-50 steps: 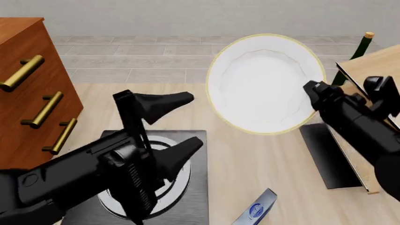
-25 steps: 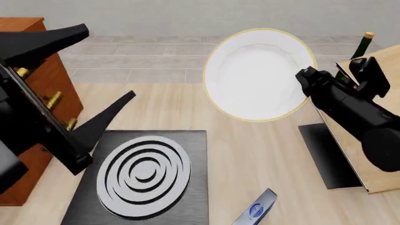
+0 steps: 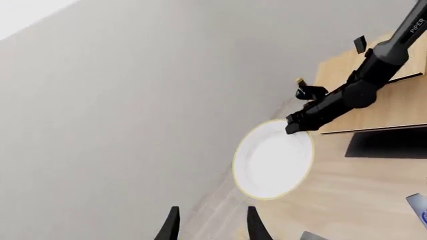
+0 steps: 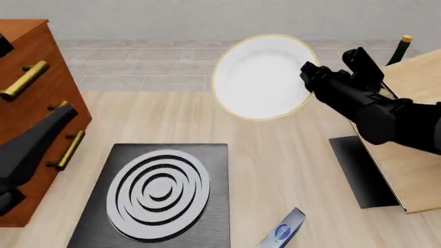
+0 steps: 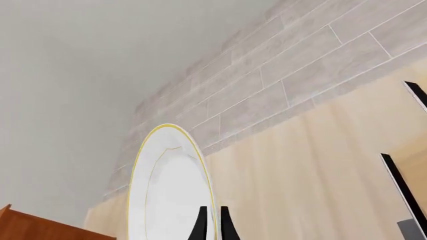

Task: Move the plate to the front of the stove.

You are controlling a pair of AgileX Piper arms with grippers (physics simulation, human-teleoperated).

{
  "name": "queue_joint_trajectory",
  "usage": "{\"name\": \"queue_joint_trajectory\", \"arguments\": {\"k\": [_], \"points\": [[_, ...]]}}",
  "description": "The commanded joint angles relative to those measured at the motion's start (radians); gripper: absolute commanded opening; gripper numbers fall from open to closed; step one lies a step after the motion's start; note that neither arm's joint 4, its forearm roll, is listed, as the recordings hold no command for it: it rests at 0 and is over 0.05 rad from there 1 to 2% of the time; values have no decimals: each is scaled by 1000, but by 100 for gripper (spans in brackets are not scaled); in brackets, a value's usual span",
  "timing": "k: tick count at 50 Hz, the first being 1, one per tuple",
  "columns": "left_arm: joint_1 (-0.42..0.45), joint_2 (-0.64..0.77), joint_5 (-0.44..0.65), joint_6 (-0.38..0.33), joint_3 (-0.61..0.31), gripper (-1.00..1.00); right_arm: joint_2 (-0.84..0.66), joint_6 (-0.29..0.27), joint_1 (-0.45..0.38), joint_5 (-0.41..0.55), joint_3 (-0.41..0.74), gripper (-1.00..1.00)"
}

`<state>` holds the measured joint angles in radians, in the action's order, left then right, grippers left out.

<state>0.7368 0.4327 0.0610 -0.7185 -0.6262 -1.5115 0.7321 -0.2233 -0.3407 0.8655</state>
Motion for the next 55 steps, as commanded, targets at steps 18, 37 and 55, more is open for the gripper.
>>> {"name": "queue_joint_trajectory", "arguments": {"k": [18,37,55], "points": [[-67,-115,88,74,4,100,-220,-5,-86,51,226,-100],[-86,-143,98,77,30,100,-312,87,-166,19,284,-100],[-97,-164,120,71,40,100,-433,105,-168,54,416,-100]]}}
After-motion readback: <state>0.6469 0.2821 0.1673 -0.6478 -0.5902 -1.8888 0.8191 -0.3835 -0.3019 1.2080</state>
